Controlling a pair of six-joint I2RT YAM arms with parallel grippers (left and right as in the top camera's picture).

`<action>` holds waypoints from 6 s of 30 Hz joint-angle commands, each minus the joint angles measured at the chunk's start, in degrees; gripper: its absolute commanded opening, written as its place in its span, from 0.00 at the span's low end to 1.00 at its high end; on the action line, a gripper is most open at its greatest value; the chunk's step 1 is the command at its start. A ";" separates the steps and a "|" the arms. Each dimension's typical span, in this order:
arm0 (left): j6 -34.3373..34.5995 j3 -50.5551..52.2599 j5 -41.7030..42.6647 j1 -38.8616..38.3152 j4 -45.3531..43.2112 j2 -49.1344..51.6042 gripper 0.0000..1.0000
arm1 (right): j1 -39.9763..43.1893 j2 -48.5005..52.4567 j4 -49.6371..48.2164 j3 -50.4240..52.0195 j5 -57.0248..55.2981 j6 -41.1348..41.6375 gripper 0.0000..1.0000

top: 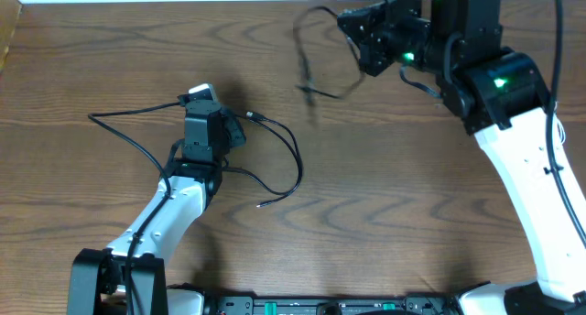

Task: Untangle cables

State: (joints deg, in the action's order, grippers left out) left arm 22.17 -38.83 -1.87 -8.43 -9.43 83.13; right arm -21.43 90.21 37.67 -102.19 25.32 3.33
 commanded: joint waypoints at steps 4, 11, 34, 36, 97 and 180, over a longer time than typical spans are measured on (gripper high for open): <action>-1.11 -1.05 13.22 -0.02 -3.10 0.13 0.38 | 0.37 0.98 2.60 -0.39 -3.06 -1.25 0.01; -9.05 -1.05 38.88 -0.02 -8.22 0.13 0.61 | 0.37 0.98 3.23 -0.39 -1.42 0.26 0.01; -9.03 -1.05 31.08 -0.02 -6.12 0.13 0.62 | 0.98 19.17 35.54 5.20 -34.58 5.62 0.33; -9.03 -1.05 31.08 -0.02 -6.12 0.13 0.62 | 1.18 21.77 36.52 5.20 -35.93 5.62 0.33; -9.05 -1.05 30.73 -0.02 -6.12 0.13 0.62 | 5.68 35.15 22.60 14.34 -33.94 -1.09 0.12; -0.37 -1.05 15.52 -0.02 -4.15 3.45 0.61 | -6.32 33.70 -32.35 27.32 30.36 10.93 0.19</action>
State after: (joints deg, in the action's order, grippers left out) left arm 21.23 -38.94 14.63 -8.47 -13.30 86.28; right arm -26.92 124.70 6.24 -75.26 55.68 13.04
